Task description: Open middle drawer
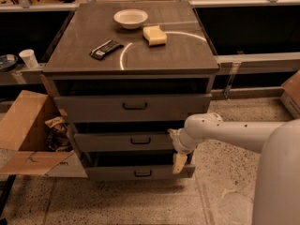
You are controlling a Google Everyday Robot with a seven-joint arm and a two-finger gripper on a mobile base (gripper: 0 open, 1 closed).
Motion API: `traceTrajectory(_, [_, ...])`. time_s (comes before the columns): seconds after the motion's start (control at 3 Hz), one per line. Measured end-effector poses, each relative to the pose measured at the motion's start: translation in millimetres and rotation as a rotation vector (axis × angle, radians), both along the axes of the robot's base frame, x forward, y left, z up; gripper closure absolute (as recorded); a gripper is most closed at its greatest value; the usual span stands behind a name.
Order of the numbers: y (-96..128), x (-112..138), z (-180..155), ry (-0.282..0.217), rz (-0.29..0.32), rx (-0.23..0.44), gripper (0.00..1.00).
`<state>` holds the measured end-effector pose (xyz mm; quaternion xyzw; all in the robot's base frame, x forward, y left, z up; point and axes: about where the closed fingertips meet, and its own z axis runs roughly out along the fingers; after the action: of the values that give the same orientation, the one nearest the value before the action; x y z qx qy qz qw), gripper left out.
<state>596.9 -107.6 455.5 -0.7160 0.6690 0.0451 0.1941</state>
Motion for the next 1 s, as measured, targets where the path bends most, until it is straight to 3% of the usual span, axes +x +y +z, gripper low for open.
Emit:
traceTrajectory(0.33, [-3, 21, -17, -0.034, 0.001, -0.019, 0.00])
traceTrajectory(1.0, [3, 63, -59, -0.016, -0.002, -0.043, 0.04])
